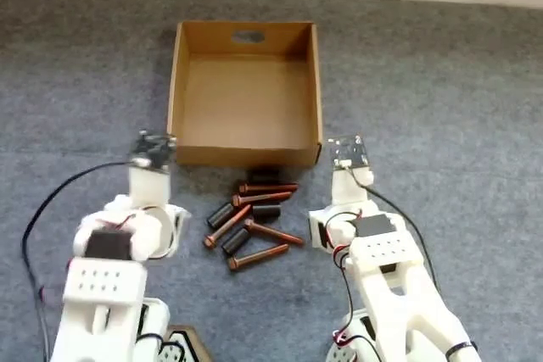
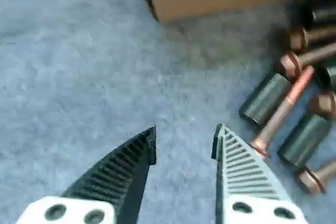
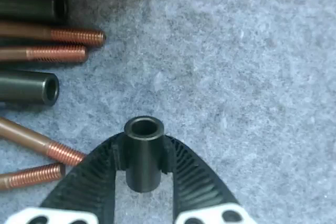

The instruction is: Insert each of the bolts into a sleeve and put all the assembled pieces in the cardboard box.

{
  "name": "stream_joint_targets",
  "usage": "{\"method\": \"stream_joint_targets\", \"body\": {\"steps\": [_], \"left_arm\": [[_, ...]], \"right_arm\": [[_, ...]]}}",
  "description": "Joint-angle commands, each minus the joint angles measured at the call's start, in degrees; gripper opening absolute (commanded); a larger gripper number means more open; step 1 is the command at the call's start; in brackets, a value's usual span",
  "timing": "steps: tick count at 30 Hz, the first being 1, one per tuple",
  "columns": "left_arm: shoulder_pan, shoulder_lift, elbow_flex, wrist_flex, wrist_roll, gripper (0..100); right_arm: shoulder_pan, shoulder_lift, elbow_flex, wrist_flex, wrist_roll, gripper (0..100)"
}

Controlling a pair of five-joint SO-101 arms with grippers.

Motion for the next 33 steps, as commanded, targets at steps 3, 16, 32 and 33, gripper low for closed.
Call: {"method": "stream_joint_targets", "body": {"steps": [3,16,32,33], "left_arm": [[10.5,10.9,-4.2,-3.3,-0.4,17],[14.3,22.5,-4.2,-12.0,-0.7,18],[14.2,35.2,-7.1,-14.7,-0.8,16],[14.2,35.1,-7.3,-14.1,-0.8,15]], "right_arm": [[0.7,-1.3,0.1,-0.8,-0.6,0.6],[0.7,-1.8,1.2,-0.8,-0.6,0.6],[0.7,-1.8,1.1,-0.8,-0.6,0.6],[0.7,-1.8,1.0,-0.8,-0.6,0.6]]}}
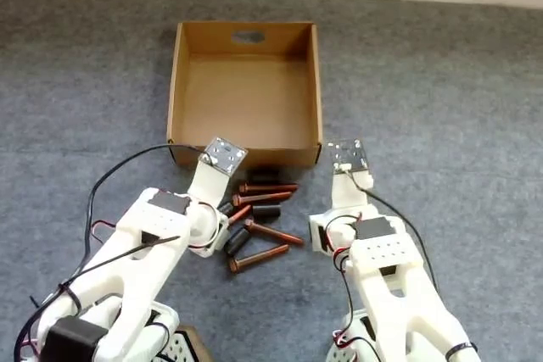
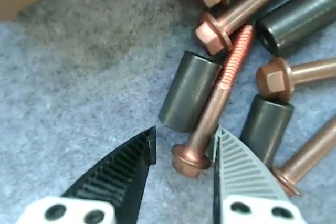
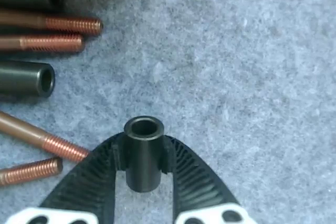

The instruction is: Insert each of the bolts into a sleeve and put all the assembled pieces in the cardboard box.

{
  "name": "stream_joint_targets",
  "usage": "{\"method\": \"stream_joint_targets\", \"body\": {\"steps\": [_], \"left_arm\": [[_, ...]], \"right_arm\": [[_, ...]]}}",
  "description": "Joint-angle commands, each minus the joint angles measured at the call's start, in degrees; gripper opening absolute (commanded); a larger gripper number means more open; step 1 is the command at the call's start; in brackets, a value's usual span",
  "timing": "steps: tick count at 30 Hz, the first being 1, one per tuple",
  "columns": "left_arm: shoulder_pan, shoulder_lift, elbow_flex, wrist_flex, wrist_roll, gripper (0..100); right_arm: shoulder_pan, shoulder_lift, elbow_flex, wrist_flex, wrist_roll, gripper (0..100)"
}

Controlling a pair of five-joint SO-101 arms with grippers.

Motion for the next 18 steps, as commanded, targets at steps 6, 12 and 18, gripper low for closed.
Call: {"method": "stream_joint_targets", "body": {"steps": [6,12,18], "left_arm": [[0.5,0.1,-1.6,2.0,-0.3,4],[0.4,0.0,-3.1,9.5,-8.5,3],[0.4,0.0,-7.3,21.4,-19.1,3]], "right_arm": [[0.7,-1.4,-0.5,-0.8,-0.6,0.6],[0.7,-1.4,-0.5,-0.8,-0.6,0.6],[0.7,-1.4,-0.5,-0.8,-0.6,0.6]]}}
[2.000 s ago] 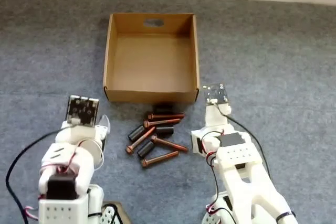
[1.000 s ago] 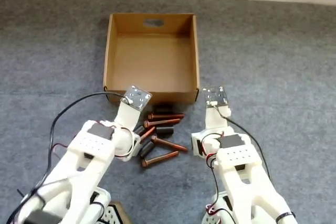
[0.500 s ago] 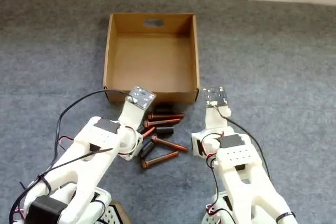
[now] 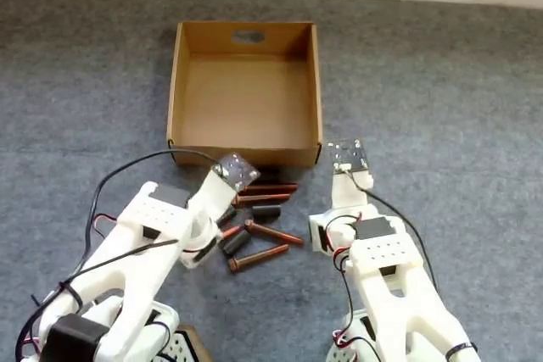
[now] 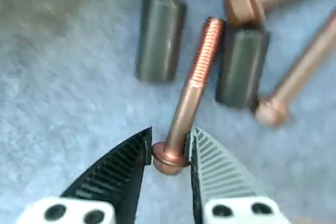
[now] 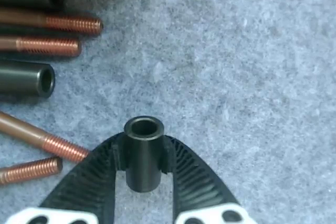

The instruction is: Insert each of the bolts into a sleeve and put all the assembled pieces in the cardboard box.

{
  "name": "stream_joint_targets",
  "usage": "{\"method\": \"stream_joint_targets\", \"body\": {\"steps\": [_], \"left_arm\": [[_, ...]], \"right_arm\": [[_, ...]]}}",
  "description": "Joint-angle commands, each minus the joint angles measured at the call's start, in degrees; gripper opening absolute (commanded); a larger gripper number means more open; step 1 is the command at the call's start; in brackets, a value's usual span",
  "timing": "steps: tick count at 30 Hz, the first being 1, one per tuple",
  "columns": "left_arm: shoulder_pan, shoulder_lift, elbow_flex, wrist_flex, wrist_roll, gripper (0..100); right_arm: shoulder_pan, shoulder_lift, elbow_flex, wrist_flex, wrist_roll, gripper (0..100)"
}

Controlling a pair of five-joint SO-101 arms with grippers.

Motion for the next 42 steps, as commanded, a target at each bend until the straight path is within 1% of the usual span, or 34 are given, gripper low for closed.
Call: {"method": "stream_joint_targets", "body": {"steps": [1,4,6,8,10,12,15,17,19,24,28,31,33,36,39,42], "left_arm": [[0.7,0.0,-3.7,6.0,-6.6,3],[0.4,0.0,-4.4,8.4,-14.2,3],[-1.3,0.0,-4.4,8.3,-19.6,3],[-4.7,0.3,-4.4,7.3,-25.0,3],[-9.3,0.6,-4.4,4.7,-29.8,3],[-13.2,0.2,-4.4,1.7,-32.7,4],[-16.3,0.5,-4.4,-1.1,-33.3,12],[-16.7,0.6,-4.1,-2.1,-33.3,18],[-16.7,0.5,-4.4,-2.4,-33.2,22],[-16.9,0.0,-7.3,-2.1,-32.7,22],[-16.6,0.0,-12.1,-0.8,-25.5,16],[-16.0,0.0,-15.3,5.1,-17.3,16],[-15.2,0.0,-16.6,10.0,-9.8,16],[-14.8,0.4,-16.4,15.3,4.7,15],[-15.2,0.6,-14.0,16.1,20.0,16],[-14.0,0.6,-11.2,16.0,30.1,16]], "right_arm": [[0.7,-1.4,-0.5,-0.8,-0.6,0.6],[0.7,-1.4,-0.4,-0.8,-0.6,0.6],[0.7,-1.4,-0.4,-0.8,-0.6,0.6],[0.7,-1.4,-0.3,-0.8,-0.6,0.6],[0.7,-1.4,-0.3,-0.8,-0.6,0.6],[0.7,-1.4,-0.3,-0.8,-0.6,0.6],[0.7,-1.4,-0.3,-0.8,-0.6,0.6],[0.7,-1.4,-0.3,-0.8,-0.6,0.6],[0.7,-1.4,-0.3,-0.8,-0.6,0.6],[0.7,-1.4,-0.3,-0.8,-0.6,0.6],[0.7,-1.4,-0.3,-0.8,-0.6,0.6],[0.7,-1.4,-0.3,-0.8,-0.6,0.6],[0.7,-1.4,-0.3,-0.8,-0.6,0.6],[0.7,-1.4,-0.3,-0.8,-0.6,0.6],[0.7,-1.4,-0.4,-0.8,-0.6,0.6],[0.7,-1.4,-0.4,-0.8,-0.6,0.6]]}}
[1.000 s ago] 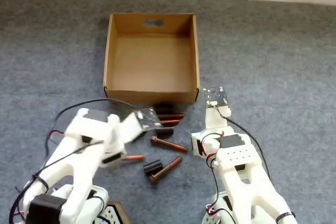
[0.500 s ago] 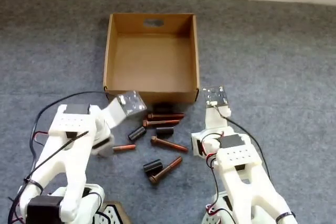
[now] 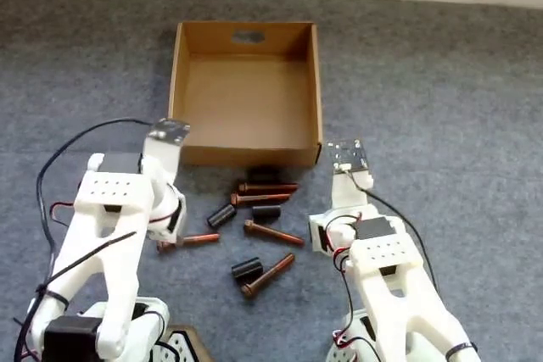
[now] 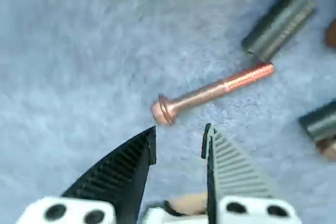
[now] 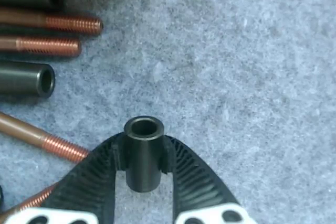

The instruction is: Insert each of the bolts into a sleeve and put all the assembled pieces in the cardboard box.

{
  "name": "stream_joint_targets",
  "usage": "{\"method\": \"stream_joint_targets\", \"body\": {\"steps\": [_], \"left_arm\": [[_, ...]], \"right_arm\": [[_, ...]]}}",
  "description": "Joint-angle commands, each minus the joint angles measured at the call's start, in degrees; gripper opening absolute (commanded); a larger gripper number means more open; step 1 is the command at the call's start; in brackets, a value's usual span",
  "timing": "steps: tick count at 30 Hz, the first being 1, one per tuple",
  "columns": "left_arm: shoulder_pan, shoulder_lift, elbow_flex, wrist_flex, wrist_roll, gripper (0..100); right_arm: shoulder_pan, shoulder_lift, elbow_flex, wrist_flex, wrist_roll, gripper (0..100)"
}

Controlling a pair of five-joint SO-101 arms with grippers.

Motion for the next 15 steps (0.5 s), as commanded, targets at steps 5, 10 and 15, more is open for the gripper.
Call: {"method": "stream_joint_targets", "body": {"steps": [5,10,15], "left_arm": [[4.9,0.0,5.8,-6.0,14.2,16],[3.0,-0.1,14.8,-22.7,15.2,16],[-2.7,-0.6,14.5,-29.7,15.3,16]], "right_arm": [[0.7,-1.4,-0.4,-0.8,-0.5,0.6],[0.7,-1.4,-0.3,-0.8,-0.5,0.6],[0.7,-1.4,-0.3,-0.8,-0.5,0.6]]}}
